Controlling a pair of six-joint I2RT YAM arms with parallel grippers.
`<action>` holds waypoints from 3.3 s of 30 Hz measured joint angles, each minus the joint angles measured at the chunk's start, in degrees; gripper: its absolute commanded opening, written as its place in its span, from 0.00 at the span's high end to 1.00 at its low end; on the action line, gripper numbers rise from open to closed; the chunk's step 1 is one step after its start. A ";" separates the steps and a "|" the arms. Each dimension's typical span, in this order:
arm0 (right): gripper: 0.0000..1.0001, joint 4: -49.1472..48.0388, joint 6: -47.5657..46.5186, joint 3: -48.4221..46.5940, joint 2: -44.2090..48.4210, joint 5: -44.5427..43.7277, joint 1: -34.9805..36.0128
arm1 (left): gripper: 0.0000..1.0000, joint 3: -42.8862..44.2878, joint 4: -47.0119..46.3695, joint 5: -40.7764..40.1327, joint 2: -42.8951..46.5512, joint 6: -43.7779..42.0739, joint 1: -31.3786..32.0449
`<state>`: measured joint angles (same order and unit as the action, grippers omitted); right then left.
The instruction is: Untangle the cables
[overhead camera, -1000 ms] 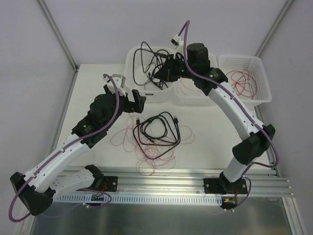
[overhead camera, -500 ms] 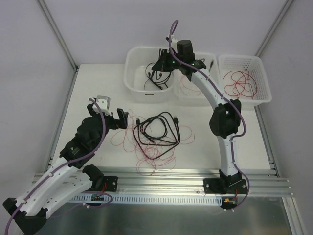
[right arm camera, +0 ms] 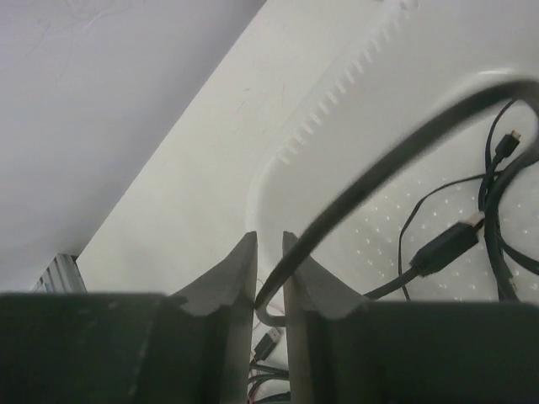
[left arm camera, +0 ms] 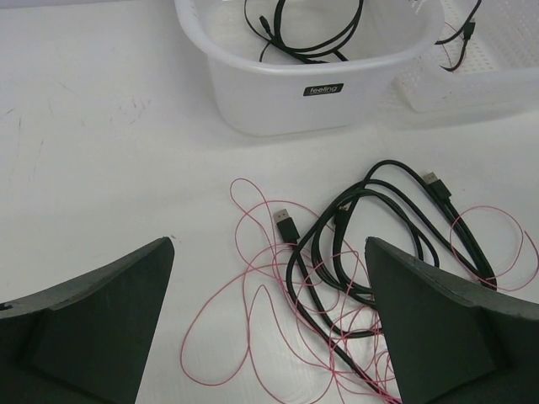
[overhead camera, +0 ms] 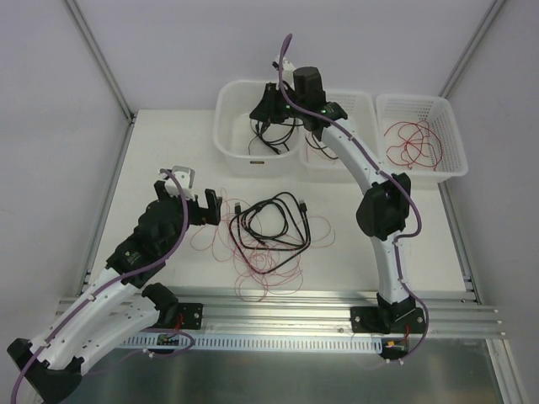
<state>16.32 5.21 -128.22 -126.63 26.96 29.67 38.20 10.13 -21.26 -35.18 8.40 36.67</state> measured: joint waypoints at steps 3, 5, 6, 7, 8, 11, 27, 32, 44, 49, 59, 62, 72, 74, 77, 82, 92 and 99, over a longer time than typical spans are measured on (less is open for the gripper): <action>0.57 -0.24 -0.33 -0.72 0.07 -0.24 0.46 | 0.01 0.00 0.02 0.24 0.07 0.02 -0.39; 0.39 0.46 -1.11 -0.70 -0.22 -0.81 0.68 | 0.01 0.00 0.07 0.26 0.07 0.02 -0.39; 0.34 0.98 -1.42 -0.72 -0.52 -1.03 0.76 | 0.01 0.00 0.09 0.28 0.07 0.02 -0.39; 0.23 1.60 -1.99 -0.70 -0.83 -1.38 0.81 | 0.01 0.00 0.07 0.33 0.07 0.02 -0.39; 0.17 2.64 -2.29 -0.70 -1.16 -1.66 0.85 | 0.01 0.00 0.07 0.39 0.07 0.02 -0.39; 0.04 6.12 -4.50 0.24 -1.36 -3.58 0.98 | 0.01 0.00 0.09 0.90 0.04 0.02 -0.39; 0.06 19.45 -10.45 13.42 24.59 -26.86 -6.60 | 0.01 0.00 0.11 2.86 -1.27 0.02 -0.79; 0.09 17.14 -3.06 22.25 21.86 -27.19 -17.18 | 0.01 0.00 0.11 3.02 -1.46 0.02 -0.79; 0.31 9.92 9.25 30.01 7.48 -21.77 -20.44 | 0.01 0.00 0.11 3.06 -1.57 -0.02 -0.79; 0.48 3.04 12.15 30.32 5.68 -19.80 -21.97 | 0.01 0.00 0.11 3.08 -1.57 -0.02 -0.79; 0.99 -1.53 12.76 30.56 4.55 -19.04 -22.08 | 0.01 0.00 0.13 3.13 -1.81 -0.11 -0.79; 0.99 -1.20 10.25 31.93 6.38 -19.61 -21.88 | 0.01 0.00 0.11 3.17 -1.81 -0.11 -0.79; 0.99 3.50 -6.08 25.62 23.26 -30.64 -12.66 | 0.01 0.00 0.13 3.23 -1.33 -0.11 -0.79; 0.99 3.10 -10.01 22.25 25.51 -33.73 -8.98 | 0.01 0.00 0.13 3.26 -0.96 -0.11 -0.79; 0.99 2.21 -14.88 18.62 27.15 -36.30 -4.17 | 0.01 0.00 0.15 3.23 -0.42 -0.11 -0.79; 0.99 1.44 -19.30 13.60 25.20 -34.42 -0.13 | 0.01 0.00 0.15 3.26 0.07 -0.11 -0.79; 0.99 -0.39 -20.70 6.01 8.35 -21.90 1.66 | 0.01 0.00 0.20 3.32 0.98 -0.11 -0.79; 0.39 2.23 -18.71 5.66 -0.61 -17.59 1.88 | 0.01 0.00 0.24 4.31 0.96 -0.11 -0.79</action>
<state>18.55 -13.50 -122.56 -127.24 9.37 31.55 38.20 10.37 -16.95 -34.22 8.29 35.88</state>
